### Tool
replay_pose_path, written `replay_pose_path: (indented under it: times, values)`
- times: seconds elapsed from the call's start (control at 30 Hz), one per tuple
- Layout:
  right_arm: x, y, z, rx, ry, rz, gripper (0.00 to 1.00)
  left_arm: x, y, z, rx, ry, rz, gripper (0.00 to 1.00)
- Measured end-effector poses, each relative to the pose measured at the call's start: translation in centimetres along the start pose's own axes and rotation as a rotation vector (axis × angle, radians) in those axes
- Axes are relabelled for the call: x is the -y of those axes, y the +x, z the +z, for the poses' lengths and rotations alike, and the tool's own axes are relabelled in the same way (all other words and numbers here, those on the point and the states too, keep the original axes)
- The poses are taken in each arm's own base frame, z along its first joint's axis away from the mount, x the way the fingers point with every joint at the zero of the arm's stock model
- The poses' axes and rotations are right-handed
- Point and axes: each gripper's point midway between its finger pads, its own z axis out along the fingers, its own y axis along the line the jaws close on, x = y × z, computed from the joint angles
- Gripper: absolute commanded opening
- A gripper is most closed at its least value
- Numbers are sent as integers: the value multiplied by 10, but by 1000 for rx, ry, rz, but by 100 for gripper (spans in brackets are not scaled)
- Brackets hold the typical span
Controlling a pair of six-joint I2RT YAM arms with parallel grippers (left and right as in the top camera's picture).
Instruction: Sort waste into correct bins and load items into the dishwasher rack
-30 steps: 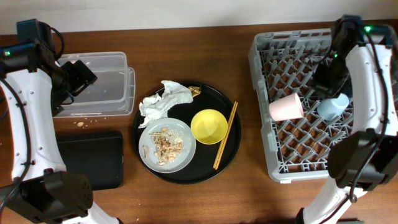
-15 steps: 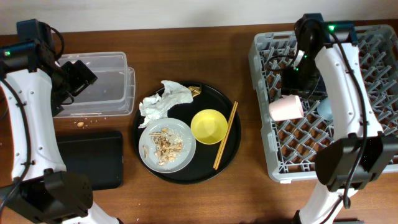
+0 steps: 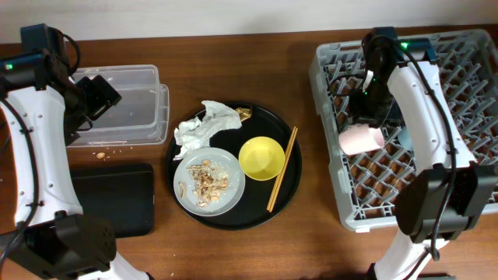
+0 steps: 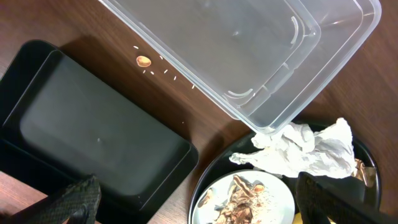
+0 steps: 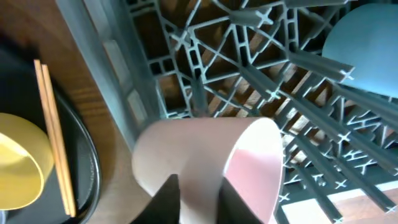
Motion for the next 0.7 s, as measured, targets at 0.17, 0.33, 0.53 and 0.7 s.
replay_pose_path:
  times: [0.17,0.33,0.53,0.7]
  values:
    - [-4,4,-3,-14,-40,9,4,0,0,0,0,0,0,99]
    - [22,0,-12,-29,-77,72,4,0,0,0,0,0,0,99]
    - [39,-27,-58,108,-278,91,4,0,0,0,0,0,0,99]
    - [70,-34,-59,139,-309,158,4,0,0,0,0,0,0,99]
